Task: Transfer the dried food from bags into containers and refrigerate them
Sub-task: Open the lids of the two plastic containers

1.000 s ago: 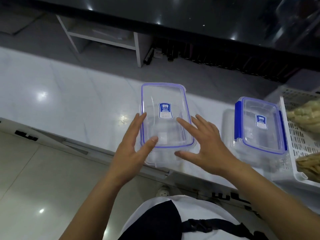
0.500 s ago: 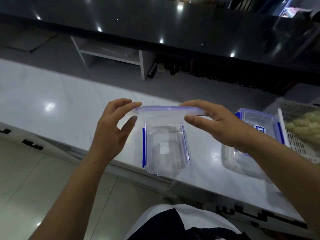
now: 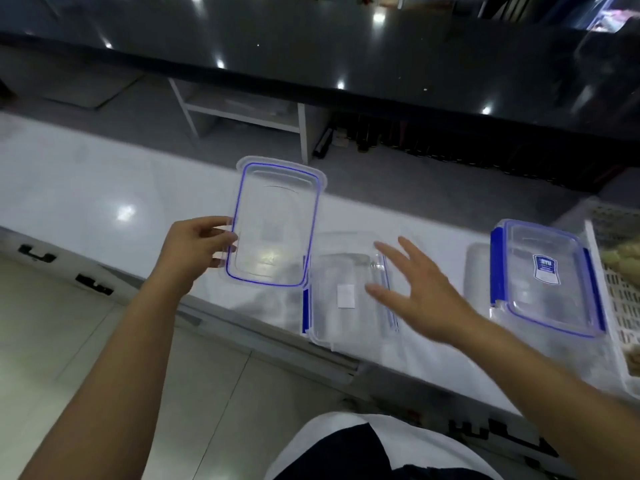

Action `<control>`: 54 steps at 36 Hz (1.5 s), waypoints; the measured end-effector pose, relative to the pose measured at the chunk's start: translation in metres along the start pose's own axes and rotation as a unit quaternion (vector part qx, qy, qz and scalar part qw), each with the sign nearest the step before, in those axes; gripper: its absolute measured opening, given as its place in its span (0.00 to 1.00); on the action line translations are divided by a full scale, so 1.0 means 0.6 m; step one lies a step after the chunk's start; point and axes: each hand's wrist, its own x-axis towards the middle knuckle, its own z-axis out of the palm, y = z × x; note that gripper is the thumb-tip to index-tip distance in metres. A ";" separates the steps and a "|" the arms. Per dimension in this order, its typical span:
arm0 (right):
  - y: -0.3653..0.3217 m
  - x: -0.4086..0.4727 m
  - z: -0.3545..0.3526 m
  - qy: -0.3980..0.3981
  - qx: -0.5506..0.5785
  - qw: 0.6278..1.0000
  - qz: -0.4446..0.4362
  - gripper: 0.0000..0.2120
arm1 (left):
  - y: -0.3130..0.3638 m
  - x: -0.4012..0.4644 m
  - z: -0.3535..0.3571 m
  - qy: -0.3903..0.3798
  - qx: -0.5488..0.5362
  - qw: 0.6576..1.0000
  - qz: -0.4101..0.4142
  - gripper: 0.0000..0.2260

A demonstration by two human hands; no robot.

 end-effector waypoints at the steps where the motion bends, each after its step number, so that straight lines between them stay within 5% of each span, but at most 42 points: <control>1: 0.009 -0.005 0.021 -0.016 -0.044 0.999 -0.002 0.37 | -0.008 0.008 -0.006 0.010 -0.015 1.000 -0.024 0.09; 12: 0.069 -0.031 0.123 -0.060 -0.208 0.976 -0.023 0.41 | -0.083 0.105 -0.038 0.054 0.038 0.980 -0.186 0.14; 22: 0.072 -0.035 0.132 -0.040 -0.235 0.971 -0.025 0.39 | -0.104 0.131 -0.031 0.108 0.112 0.975 -0.160 0.22; 29: 0.072 -0.052 0.118 -0.016 -0.185 0.983 -0.014 0.40 | -0.026 0.062 0.079 0.039 0.229 0.973 0.010 0.26; 37: 0.141 -0.115 0.038 0.122 -0.106 0.979 0.127 0.39 | 0.057 -0.088 0.297 -0.188 0.276 0.927 0.172 0.33; 39: 0.175 -0.136 0.020 0.147 -0.112 0.968 0.170 0.37 | 0.056 -0.125 0.341 -0.248 0.322 0.897 0.174 0.39; 42: 0.222 -0.159 -0.001 0.140 -0.144 0.952 0.230 0.38 | 0.028 -0.171 0.378 -0.325 0.452 0.808 0.193 0.49; 45: 0.257 -0.163 -0.013 0.123 -0.154 0.948 0.248 0.38 | -0.003 -0.188 0.371 -0.311 0.548 0.750 0.202 0.55; 50: 0.279 -0.150 -0.016 0.125 -0.150 0.947 0.254 0.37 | 0.002 -0.162 0.326 -0.254 0.562 0.772 0.154 0.58; 54: 0.277 -0.143 -0.011 0.136 -0.162 0.943 0.255 0.37 | 0.011 -0.141 0.312 -0.282 0.532 0.792 0.100 0.57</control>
